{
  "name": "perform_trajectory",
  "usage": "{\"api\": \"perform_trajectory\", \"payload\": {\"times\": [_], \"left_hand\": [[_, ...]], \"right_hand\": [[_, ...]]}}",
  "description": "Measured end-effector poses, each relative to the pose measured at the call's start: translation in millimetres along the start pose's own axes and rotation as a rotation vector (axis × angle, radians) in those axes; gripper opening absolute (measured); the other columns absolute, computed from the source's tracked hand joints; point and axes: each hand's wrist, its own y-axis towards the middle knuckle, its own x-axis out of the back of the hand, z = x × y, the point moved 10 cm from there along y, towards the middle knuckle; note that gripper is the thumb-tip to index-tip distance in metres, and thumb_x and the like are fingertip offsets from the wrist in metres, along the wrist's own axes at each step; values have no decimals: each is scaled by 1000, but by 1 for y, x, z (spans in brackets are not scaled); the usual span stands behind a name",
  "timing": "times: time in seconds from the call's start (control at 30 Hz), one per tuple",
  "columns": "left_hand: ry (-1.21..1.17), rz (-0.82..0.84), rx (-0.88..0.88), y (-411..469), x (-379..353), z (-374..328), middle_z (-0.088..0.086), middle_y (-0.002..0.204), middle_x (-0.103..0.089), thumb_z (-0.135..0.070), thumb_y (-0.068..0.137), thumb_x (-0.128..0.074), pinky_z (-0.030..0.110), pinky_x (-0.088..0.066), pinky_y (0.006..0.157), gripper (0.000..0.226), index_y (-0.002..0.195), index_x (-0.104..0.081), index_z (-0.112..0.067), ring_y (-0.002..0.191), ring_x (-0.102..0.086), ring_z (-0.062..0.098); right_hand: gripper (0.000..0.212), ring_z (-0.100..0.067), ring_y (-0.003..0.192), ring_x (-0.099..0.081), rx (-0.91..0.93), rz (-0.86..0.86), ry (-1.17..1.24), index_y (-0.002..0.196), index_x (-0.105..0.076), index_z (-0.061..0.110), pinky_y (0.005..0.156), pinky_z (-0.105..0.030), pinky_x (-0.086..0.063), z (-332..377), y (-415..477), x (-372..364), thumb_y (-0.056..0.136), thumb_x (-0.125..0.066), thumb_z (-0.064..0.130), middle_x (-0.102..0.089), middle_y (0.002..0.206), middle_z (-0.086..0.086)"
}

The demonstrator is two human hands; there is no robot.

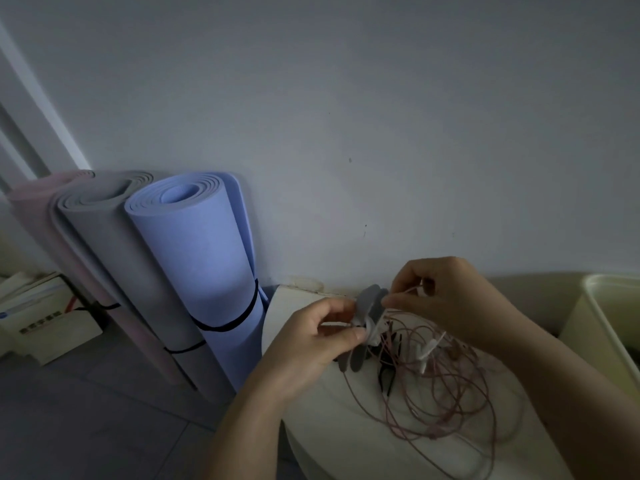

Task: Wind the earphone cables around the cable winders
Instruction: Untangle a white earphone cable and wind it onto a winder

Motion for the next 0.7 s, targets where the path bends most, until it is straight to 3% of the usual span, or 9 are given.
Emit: {"api": "perform_trajectory", "payload": {"times": [0.13,0.23,0.33,0.43,0.5,0.57,0.7], "left_hand": [[-64,111,6,-3,-8,1,1,107,-72,-10,87,-67,22,-53,85,26,111,-67,-21,101,-67,13],[-178,207,8,-6,-18,-1,2,105,-73,-9,86,-68,24,-52,87,25,108,-70,-21,100,-67,14],[-441,246,-17,-7,-23,-10,5,98,-73,-6,77,-64,27,-55,80,28,102,-74,-16,94,-68,18],[-688,185,-38,-2,-19,-15,19,109,-68,-4,76,-63,33,-58,78,38,114,-65,-1,96,-67,28],[-833,162,-46,0,-16,-18,21,113,-67,-8,78,-69,33,-59,80,38,115,-65,1,98,-68,26],[-950,133,-69,1,-10,-20,17,109,-70,-11,80,-73,31,-59,79,29,108,-72,-4,96,-70,21],[-1000,-107,-39,5,10,-5,10,107,-73,-10,78,-58,24,-56,82,32,107,-70,-8,91,-70,12]], "right_hand": [[15,-2,42,-38,-37,-12,185,70,-68,20,46,-10,-30,-11,1,5,73,-73,34,-57,49,17],[23,-9,61,-54,-71,-55,431,75,-70,16,62,-18,-44,-22,4,9,67,-68,37,-68,68,-4],[19,2,55,-54,-144,-75,656,76,-67,9,56,-10,-43,-33,6,-6,70,-66,27,-62,59,7],[10,-5,56,-58,-234,-45,782,71,-66,11,59,-18,-47,-39,7,-41,80,-65,14,-65,60,5],[23,-6,55,-57,-238,14,744,66,-67,14,59,-20,-46,-34,6,-63,88,-61,9,-65,58,4],[26,-1,47,-49,-236,30,637,69,-68,11,53,-15,-41,-28,5,-75,92,-59,16,-58,50,9],[30,-3,37,-34,-236,-13,465,66,-60,18,40,-16,-30,-24,5,-75,95,-55,27,-45,44,9]]}}
